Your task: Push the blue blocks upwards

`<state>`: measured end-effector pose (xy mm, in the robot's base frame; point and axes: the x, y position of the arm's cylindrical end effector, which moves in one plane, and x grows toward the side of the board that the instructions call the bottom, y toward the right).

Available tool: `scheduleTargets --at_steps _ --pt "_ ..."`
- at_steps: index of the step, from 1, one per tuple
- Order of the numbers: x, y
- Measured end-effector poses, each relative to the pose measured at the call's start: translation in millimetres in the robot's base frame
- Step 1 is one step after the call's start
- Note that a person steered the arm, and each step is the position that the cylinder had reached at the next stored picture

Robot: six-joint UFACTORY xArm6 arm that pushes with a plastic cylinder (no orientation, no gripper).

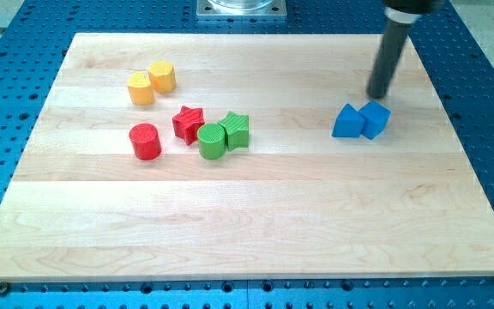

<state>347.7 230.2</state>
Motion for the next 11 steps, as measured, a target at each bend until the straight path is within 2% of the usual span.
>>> scheduleTargets --at_steps 1,2,4,5,6,7,8,11 --pt "77.6 7.7" --pt "77.8 -56.8" --pt "-11.8 -80.9" --pt "-19.1 -91.1" --pt "27.6 -147.1" --pt "68.2 -159.0" --pt "113.4 -127.7" --pt "32.6 -76.9"
